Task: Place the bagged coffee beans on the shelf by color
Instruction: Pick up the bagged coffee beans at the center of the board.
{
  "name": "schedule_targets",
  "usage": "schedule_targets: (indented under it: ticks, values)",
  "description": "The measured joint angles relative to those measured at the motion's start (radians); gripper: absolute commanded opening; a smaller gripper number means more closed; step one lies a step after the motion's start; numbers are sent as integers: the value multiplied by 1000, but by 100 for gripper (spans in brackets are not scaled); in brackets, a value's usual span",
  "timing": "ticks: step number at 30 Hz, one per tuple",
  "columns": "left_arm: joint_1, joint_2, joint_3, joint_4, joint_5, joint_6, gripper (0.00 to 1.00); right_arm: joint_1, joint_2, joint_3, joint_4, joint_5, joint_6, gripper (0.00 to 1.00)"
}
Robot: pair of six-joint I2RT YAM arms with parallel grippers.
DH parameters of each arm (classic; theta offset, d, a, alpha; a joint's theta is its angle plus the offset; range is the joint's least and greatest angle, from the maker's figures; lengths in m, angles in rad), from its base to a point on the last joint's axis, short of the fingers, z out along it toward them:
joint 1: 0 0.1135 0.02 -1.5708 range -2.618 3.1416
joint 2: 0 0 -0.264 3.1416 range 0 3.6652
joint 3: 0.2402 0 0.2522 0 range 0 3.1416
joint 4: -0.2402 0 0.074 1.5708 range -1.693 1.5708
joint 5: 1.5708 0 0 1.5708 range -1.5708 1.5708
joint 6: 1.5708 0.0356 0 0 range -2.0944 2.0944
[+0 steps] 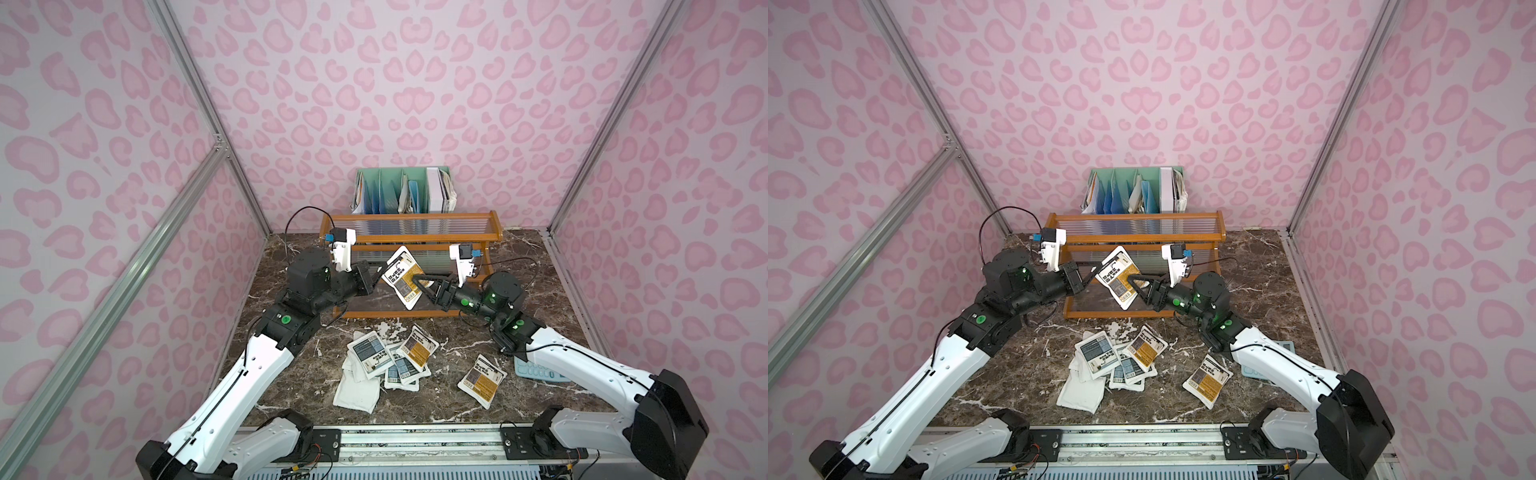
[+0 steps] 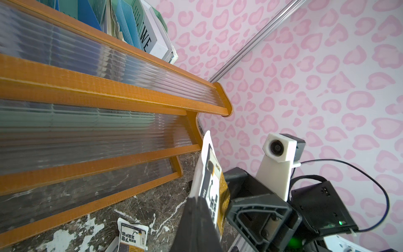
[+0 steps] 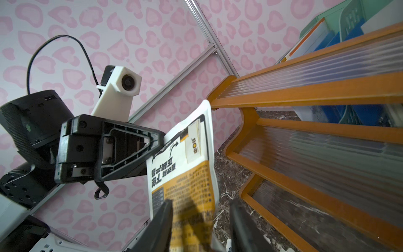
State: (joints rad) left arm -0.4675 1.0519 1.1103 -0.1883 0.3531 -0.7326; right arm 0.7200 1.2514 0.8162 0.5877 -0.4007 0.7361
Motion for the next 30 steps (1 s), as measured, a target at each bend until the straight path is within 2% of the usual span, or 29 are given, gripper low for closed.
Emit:
schedule_targets:
  ticks: [3,6,8,9,10,11,12,16,21,26,30]
  values:
    - [1,-9,-2,-14,-16,11,0,4,-2,1,6,2,-2,0]
    - [1,-15,3,-53,-44,37,1,6,0,4,-2,-3,-6,0]
    - [1,-15,10,-82,-63,58,22,9,8,16,-15,-4,-12,0]
    - [1,-15,16,-98,-78,70,27,9,14,26,-28,-4,-15,0]
    - [1,-15,22,-116,-101,88,39,9,18,37,-45,6,-26,0]
    - [4,-16,26,-130,-129,87,47,6,21,48,-62,24,-31,0]
    - [8,-16,28,-144,-167,93,50,4,25,63,-82,46,-39,0]
    - [7,-21,28,-214,-269,109,50,-16,33,145,-190,119,-82,0]
    - [7,-34,0,-272,-364,134,48,-72,75,359,-401,272,-141,0]
    - [7,-13,-56,-328,-369,167,47,-168,193,652,-639,387,-154,0]
    - [7,2,-88,-367,-368,191,47,-214,256,769,-795,444,-143,0]
